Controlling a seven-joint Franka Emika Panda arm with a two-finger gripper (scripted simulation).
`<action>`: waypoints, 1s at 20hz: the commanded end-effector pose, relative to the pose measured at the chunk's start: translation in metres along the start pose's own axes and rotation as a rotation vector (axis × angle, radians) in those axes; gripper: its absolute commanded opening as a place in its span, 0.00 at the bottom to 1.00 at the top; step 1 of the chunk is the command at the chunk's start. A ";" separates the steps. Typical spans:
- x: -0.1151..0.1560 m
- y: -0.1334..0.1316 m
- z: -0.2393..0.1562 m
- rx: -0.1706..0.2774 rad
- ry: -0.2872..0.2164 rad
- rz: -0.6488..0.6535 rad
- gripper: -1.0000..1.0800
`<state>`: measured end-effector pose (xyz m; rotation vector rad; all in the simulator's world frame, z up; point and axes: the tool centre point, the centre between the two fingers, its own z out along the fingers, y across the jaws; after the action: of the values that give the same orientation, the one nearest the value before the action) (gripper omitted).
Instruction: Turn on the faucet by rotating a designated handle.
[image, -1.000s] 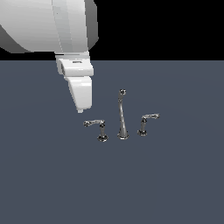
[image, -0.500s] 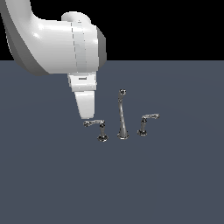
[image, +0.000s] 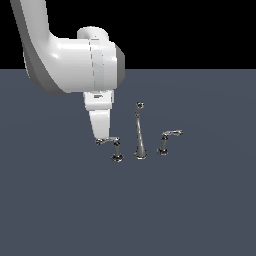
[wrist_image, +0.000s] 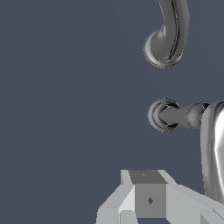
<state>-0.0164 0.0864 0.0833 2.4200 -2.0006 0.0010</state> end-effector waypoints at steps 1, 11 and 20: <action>0.000 0.000 0.000 0.001 0.000 0.001 0.00; -0.004 0.007 -0.002 0.001 -0.002 -0.007 0.00; -0.017 0.037 -0.002 0.001 -0.002 -0.007 0.00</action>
<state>-0.0469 0.0964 0.0857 2.4344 -1.9971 0.0051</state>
